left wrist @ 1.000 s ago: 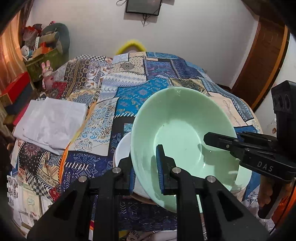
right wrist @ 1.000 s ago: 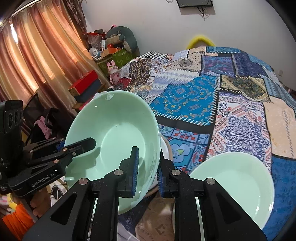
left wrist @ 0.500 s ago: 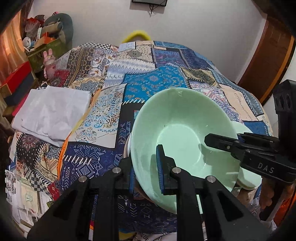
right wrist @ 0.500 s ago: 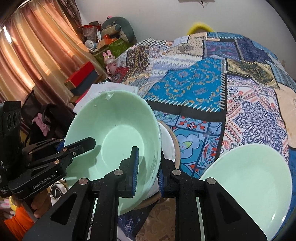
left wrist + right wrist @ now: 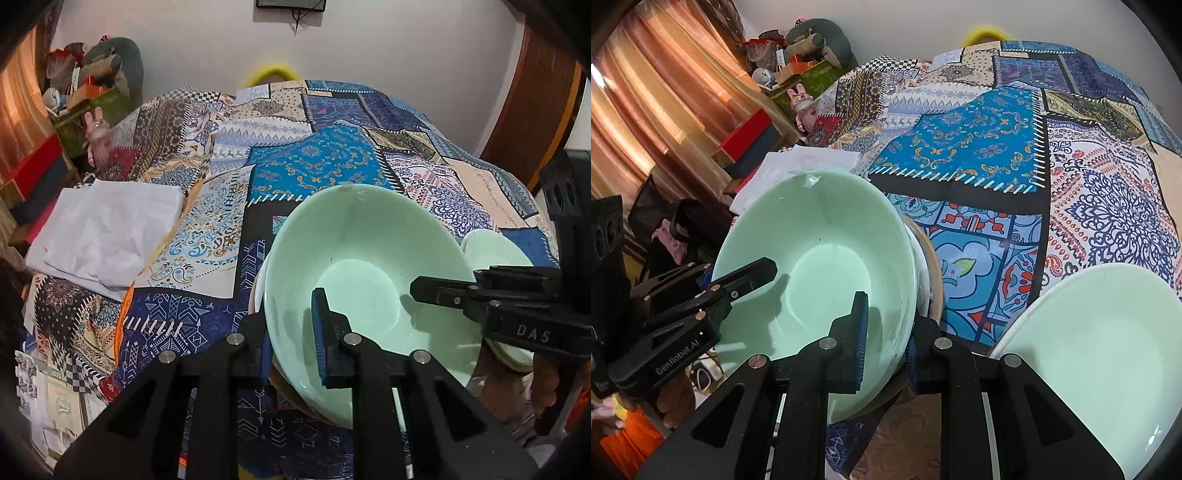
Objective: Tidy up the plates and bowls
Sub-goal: 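Lower the mint green bowl into the white dotted bowl and open the left tool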
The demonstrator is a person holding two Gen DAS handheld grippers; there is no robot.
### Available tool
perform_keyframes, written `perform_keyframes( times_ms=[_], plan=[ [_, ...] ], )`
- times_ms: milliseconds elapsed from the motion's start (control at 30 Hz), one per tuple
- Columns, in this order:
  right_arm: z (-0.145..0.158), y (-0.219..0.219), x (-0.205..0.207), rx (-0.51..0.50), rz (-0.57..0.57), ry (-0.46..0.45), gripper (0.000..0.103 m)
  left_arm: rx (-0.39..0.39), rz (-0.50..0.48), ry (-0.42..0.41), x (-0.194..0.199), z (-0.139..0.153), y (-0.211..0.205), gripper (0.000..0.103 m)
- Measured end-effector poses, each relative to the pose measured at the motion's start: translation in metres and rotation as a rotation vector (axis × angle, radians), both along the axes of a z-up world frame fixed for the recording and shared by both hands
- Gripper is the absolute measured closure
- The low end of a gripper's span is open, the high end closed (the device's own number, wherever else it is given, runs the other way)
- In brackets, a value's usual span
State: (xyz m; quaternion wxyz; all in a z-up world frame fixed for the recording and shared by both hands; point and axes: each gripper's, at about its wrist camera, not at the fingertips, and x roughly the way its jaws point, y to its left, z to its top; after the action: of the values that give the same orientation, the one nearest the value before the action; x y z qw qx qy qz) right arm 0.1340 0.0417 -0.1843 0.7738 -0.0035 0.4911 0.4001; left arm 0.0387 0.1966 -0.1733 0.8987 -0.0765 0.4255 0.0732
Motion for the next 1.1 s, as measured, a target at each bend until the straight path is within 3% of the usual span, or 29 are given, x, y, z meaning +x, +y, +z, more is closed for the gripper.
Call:
perform_keyframes(
  times_ms=[333,500,600,667,767,900,1100],
  plan=[
    [0.009,0.004,0.003,-0.026,0.003,-0.027,0.084,-0.022,0.014,0.018,0.003,-0.006,0.006,0.085],
    [0.021,0.002,0.002,-0.027,-0.023,-0.095,0.066,0.013,0.013,0.020,0.003,-0.008,0.000,0.085],
    [0.029,-0.002,0.000,-0.015,-0.033,-0.146,0.064,0.013,0.004,0.026,0.005,-0.007,-0.002,0.084],
    [0.033,-0.003,-0.003,-0.008,-0.023,-0.167,0.063,0.005,-0.018,0.040,0.007,-0.006,-0.005,0.069],
    [0.037,-0.003,-0.010,-0.030,-0.020,-0.215,0.062,-0.005,-0.036,0.050,0.008,-0.003,-0.013,0.055],
    [0.038,-0.009,-0.012,-0.028,-0.021,-0.224,0.058,0.011,-0.037,0.049,0.005,0.003,-0.019,0.049],
    [0.037,-0.019,-0.011,-0.026,-0.034,-0.208,0.057,-0.097,-0.017,0.070,0.007,0.008,-0.008,0.047]
  ],
)
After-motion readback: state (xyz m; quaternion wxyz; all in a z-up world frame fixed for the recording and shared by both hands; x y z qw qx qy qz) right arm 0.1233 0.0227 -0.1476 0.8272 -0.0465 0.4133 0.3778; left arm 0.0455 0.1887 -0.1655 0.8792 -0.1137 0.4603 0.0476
